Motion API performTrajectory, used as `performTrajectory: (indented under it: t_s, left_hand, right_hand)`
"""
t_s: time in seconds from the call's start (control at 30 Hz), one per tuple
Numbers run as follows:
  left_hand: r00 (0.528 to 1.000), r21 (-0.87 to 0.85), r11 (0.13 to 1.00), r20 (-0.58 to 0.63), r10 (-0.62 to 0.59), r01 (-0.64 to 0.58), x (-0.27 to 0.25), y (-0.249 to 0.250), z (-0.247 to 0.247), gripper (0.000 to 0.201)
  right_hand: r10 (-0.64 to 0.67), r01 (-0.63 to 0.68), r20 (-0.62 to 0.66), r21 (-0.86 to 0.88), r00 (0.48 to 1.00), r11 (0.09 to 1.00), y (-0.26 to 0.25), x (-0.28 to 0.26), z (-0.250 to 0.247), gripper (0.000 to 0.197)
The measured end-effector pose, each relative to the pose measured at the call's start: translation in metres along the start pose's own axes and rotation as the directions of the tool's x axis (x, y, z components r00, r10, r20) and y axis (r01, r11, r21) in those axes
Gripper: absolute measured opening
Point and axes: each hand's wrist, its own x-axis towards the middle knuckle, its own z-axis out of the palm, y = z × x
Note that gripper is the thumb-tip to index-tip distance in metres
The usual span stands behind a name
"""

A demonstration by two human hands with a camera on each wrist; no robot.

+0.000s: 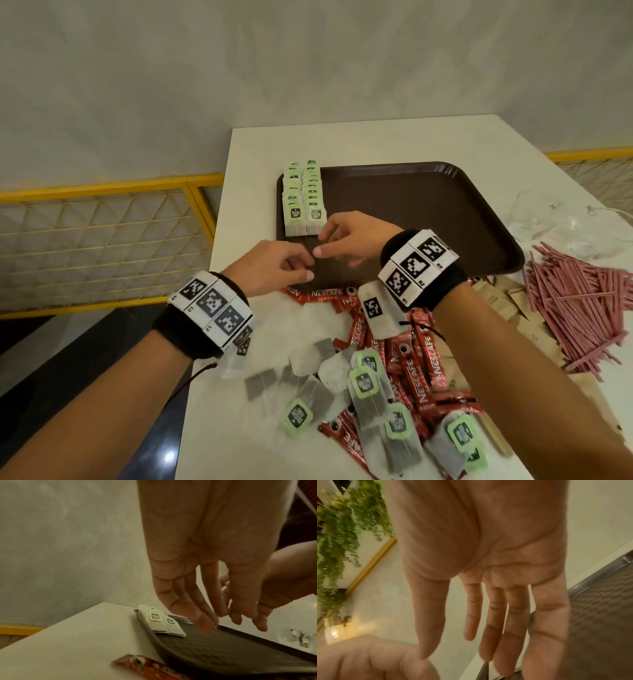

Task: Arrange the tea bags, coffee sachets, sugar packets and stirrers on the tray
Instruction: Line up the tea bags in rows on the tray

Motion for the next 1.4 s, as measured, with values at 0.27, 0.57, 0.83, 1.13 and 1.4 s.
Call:
performTrajectory:
  t_s: [0.27, 0.57, 0.83, 1.13, 1.4]
  left_hand:
    - [0.939, 0.092, 0.995, 0.344, -0.007, -0.026, -0.057, 0.011, 0.030, 0.035]
    - [0.932, 0.289, 0.945, 0.359, 0.041, -0.153, -0.079, 0.008, 0.053, 0.047]
    - [0.975, 0.260, 0.956, 0.206, 0.087, -0.140, -0.069, -0.004, 0.060, 0.028]
    - [0.996, -0.081, 0.993, -0.050, 0.079, -0.083, -0.053, -0.010, 0.027, 0.010]
    - [0.994, -0.518, 0.848, 0.044, -0.098, 0.107, -0.025, -0.008, 0.000, 0.028]
  right_hand:
    - [0.000, 0.021, 0.119, -0.182, 0.993, 0.983, 0.013, -0.073, 0.032, 0.031]
    - [0.099, -0.011, 0.151, -0.494, 0.984, 0.869, 0.008, -0.089, 0.089, 0.052]
    - [0.127, -0.079, 0.062, -0.507, 0.990, 0.859, 0.015, -0.081, 0.092, 0.049]
    - [0.052, -0.062, -0.045, -0.267, 0.998, 0.962, 0.015, -0.068, 0.060, 0.016]
    - [0.069, -0.061, -0.085, 0.088, 0.994, 0.994, 0.019, -0.045, 0.025, 0.010]
